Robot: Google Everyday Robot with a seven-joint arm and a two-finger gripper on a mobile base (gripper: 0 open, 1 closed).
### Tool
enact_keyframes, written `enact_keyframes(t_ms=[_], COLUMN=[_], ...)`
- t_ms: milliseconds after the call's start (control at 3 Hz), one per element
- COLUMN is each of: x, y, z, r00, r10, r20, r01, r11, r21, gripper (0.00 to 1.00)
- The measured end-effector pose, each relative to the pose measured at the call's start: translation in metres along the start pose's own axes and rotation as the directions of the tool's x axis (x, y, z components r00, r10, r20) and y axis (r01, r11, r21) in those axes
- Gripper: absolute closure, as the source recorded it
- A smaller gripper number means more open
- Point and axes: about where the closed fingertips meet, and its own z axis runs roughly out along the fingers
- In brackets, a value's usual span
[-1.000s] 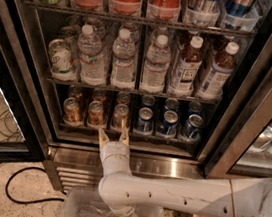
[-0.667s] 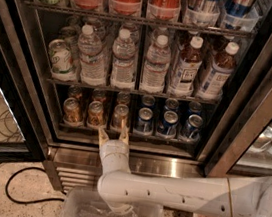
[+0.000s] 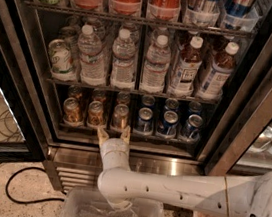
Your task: Pick orange can from bottom shelf of fridge
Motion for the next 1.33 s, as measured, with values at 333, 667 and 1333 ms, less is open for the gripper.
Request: enact_keyframes(t_ms=[333,667,1333], x=[0.002,0.0,-0.01], y=[-0.007,-0.012,-0.017], z=[0.007,0.011,0.029], r00=[1.0,1.0,0.999], r10=[0.002,0.002,0.005], r20=[-0.001,0.004,0.035], r01=[-0.002,-0.002,-0.006], r11=[0.9999,0.9997,0.9993], r21=[0.015,0.025,0.037], gripper=[0.27,0.28,0.28])
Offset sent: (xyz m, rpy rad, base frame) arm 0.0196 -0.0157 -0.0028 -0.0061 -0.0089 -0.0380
